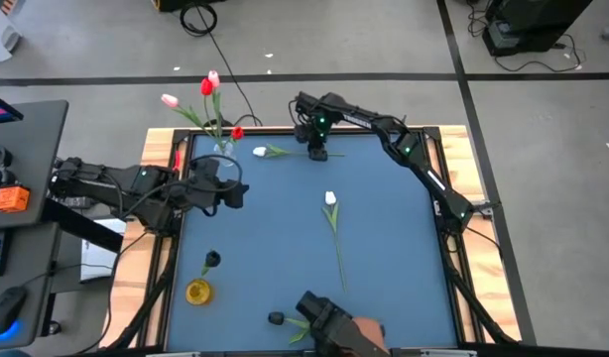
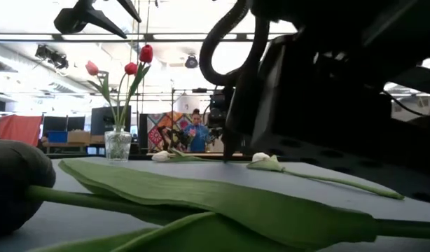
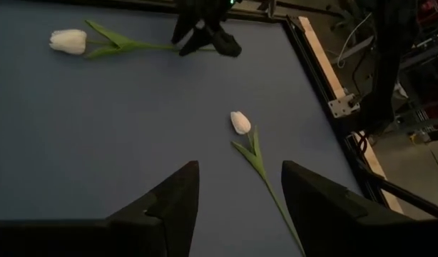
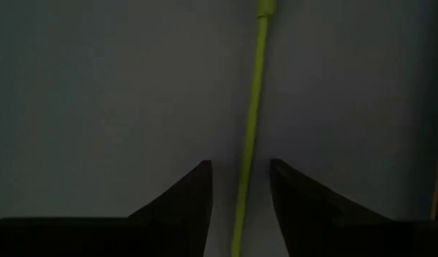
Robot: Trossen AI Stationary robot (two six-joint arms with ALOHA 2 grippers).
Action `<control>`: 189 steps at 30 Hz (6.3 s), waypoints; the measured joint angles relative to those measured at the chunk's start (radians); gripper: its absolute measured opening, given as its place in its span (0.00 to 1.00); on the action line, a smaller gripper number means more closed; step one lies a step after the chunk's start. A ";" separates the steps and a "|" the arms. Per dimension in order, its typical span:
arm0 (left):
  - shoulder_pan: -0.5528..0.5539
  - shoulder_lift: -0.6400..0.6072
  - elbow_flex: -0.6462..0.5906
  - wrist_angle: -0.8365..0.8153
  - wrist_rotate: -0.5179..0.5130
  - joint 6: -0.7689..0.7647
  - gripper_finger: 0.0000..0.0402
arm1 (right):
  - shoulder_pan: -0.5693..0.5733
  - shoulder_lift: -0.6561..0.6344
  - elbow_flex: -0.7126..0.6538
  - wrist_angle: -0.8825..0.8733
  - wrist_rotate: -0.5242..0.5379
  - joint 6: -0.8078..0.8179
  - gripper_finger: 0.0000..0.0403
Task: Sort flowers into vase by color
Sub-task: Put the top white tulip into the yellow vase
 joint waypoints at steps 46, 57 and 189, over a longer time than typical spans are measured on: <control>0.095 0.000 0.000 0.006 0.032 0.140 0.51 | -0.003 -0.193 -0.330 -0.092 0.247 0.086 0.29; 0.116 0.000 0.000 0.015 0.091 0.157 0.51 | 0.044 -0.193 -0.322 -0.016 0.292 0.038 0.29; -0.661 -0.189 0.000 0.112 0.137 0.938 0.01 | 0.792 -0.727 -0.324 0.189 0.623 1.334 0.29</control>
